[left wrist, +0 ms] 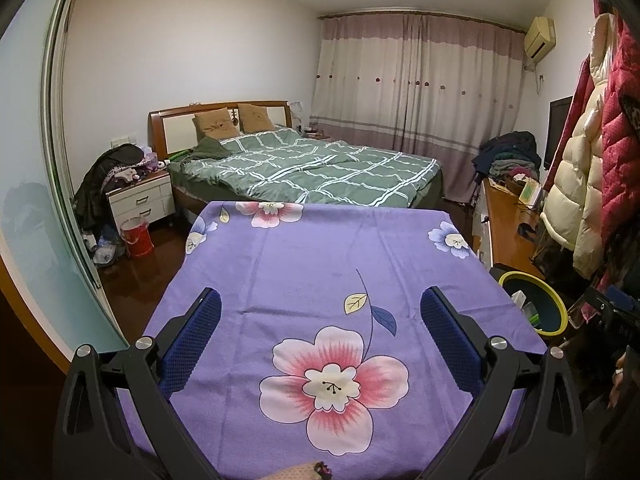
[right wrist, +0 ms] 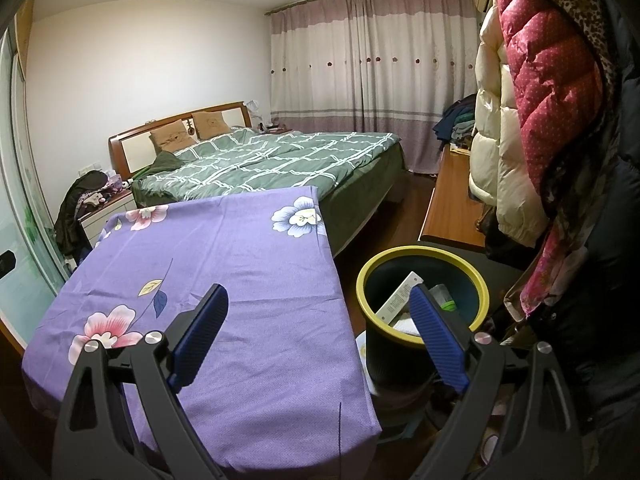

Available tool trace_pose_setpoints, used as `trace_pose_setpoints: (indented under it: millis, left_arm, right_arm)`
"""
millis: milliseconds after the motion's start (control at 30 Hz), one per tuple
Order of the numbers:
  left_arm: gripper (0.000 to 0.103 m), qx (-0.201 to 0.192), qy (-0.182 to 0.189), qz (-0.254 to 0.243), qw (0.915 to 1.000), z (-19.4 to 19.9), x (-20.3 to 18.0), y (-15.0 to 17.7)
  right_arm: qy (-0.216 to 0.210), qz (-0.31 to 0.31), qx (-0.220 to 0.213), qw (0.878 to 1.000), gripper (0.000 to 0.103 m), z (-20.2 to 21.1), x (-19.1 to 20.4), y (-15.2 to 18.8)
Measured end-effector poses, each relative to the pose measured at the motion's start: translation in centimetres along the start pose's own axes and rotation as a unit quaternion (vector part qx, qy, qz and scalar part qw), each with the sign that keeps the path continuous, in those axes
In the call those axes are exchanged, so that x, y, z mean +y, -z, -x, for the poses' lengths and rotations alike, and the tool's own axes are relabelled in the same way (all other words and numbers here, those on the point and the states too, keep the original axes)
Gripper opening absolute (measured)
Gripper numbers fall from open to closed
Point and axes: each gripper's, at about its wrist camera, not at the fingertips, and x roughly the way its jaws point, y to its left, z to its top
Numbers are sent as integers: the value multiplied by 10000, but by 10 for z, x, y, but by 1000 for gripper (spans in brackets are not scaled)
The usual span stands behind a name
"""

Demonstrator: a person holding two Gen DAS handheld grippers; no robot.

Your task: Collect trash

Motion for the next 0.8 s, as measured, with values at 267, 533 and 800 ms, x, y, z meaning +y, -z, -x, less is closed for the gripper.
trace_pose_setpoints:
  millis: [267,533,800]
  left_arm:
    - [98,35,28,-43,10000,-3,-1,2]
    - [98,30,3,-56,10000,-4,-2,2]
    - [98,50,-18,-59,10000,-7,0,4]
  right_arm:
    - [3,-4,3,10000,87,0,0,0]
    - [-13,1,16,10000,87,-2,1,1]
    - [-21,-3,28,10000,87,-4,3,3]
